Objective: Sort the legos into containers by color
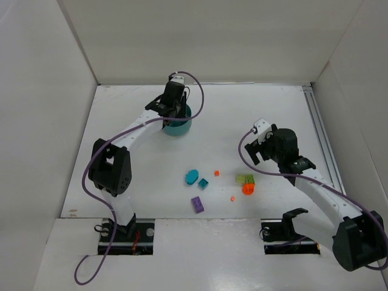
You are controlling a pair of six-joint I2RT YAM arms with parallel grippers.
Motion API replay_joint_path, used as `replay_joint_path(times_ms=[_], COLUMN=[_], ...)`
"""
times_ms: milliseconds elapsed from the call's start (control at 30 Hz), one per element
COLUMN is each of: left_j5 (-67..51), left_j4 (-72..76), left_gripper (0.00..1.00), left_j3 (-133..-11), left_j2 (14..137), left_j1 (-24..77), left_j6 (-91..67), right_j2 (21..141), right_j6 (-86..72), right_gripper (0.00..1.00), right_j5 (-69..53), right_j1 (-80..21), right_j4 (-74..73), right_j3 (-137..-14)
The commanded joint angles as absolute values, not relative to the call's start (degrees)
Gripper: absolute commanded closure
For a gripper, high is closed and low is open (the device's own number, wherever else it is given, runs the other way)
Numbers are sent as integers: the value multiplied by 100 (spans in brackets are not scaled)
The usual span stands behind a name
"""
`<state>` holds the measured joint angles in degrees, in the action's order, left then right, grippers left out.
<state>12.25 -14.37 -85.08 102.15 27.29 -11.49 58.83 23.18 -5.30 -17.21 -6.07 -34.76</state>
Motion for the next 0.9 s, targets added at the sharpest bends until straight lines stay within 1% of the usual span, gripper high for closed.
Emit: replay_joint_path(times_ms=[0, 100, 133, 267, 500, 533, 633, 667, 700, 733, 800, 867], left_j5=[1415, 1415, 1415, 1362, 1301, 1231, 968, 871, 696, 607, 301, 229], left_j4=[-1301, -1301, -1301, -1353, -1354, -1354, -1354, -1354, -1301, -1301, -1222, -1222], left_gripper=[68, 60, 55, 48, 48, 47, 40, 35, 24, 19, 16, 15], left_j3=[-8525, -8525, -8525, -8525, -8525, -8464, -8315, -8227, -7983, -7833, -7481, -6937], left_j2=[10213, 10213, 10213, 10213, 10108, 10038, 9801, 9713, 9503, 9379, 9124, 8746], left_j1=[2769, 2769, 2769, 2769, 2769, 2769, 2769, 2769, 2829, 2830, 2961, 3119], left_j6=[-1195, -1195, -1195, -1195, -1195, -1195, -1248, -1248, -1300, -1301, -1484, -1913], right_j2=[5818, 5871, 5871, 5871, 5871, 5871, 5871, 5871, 5871, 5871, 5818, 5757], right_j6=[2347, 2347, 2347, 2399, 2399, 2399, 2399, 2399, 2399, 2399, 2347, 2286], right_gripper=[0, 0, 0, 0, 0, 0, 0, 0, 0, 0, 0, 0], right_j5=[-466, -466, -466, -519, -571, -571, -571, -571, -632, -711, -790, -791], right_j1=[-1679, -1679, -1679, -1679, -1679, -1679, -1679, -1679, -1679, -1679, -1679, -1679], right_j4=[-510, -510, -510, -510, -510, -510, -510, -510, -510, -510, -510, -510], right_j3=[-3516, -3516, -3516, -3516, -3516, -3516, -3516, -3516, -3516, -3516, -3516, -3463])
